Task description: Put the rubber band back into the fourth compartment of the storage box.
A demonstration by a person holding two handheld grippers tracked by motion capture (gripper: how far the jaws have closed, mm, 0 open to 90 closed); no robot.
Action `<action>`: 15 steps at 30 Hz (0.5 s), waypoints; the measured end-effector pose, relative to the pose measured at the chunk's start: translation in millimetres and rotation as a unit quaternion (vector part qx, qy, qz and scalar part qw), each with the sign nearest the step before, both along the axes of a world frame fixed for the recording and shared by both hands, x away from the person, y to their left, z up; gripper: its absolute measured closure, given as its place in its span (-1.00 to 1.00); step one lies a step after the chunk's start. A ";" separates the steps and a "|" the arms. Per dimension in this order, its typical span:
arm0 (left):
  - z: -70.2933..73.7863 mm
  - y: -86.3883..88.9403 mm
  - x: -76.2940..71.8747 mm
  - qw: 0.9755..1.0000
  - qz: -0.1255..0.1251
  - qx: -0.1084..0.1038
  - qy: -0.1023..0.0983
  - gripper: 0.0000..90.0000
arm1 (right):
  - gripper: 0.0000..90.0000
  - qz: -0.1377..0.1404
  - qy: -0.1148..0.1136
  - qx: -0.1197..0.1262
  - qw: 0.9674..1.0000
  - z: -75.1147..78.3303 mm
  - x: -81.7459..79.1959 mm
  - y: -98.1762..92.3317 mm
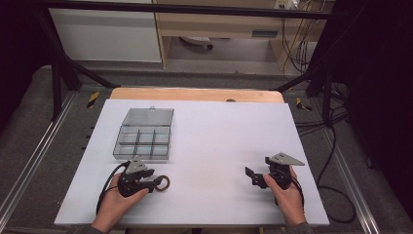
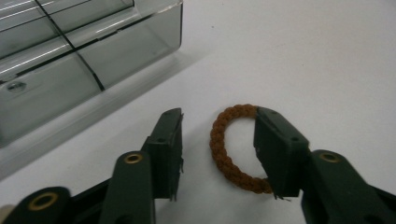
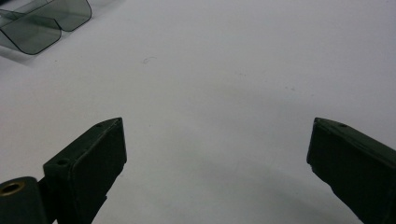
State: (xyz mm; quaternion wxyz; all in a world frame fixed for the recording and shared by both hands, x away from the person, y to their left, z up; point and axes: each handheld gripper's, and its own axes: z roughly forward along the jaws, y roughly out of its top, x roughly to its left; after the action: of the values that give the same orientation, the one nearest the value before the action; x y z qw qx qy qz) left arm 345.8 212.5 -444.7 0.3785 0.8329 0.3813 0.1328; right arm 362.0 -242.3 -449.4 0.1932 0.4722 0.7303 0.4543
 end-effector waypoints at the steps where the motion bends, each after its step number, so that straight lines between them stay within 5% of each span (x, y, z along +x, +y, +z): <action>1: -0.6 -0.5 -0.1 1.000 -0.001 0.002 0.001 0.26 | -0.89 0.000 0.000 0.000 1.000 0.0 0.0 0.0; 8: -3.1 -2.7 -2.3 1.000 -0.020 0.019 0.012 0.85 | -0.89 0.003 0.005 -0.002 1.000 -0.5 0.1 0.1; 15: 3.0 2.7 -3.5 1.000 -0.008 -0.003 0.005 0.89 | -0.89 0.004 0.004 0.000 1.000 -0.1 -0.3 0.2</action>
State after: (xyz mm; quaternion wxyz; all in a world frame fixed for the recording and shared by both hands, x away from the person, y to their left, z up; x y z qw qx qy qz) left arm 342.3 215.2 -441.6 0.3806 0.8351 0.3771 0.1247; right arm 361.7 -242.1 -449.4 0.1884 0.4713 0.7326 0.4534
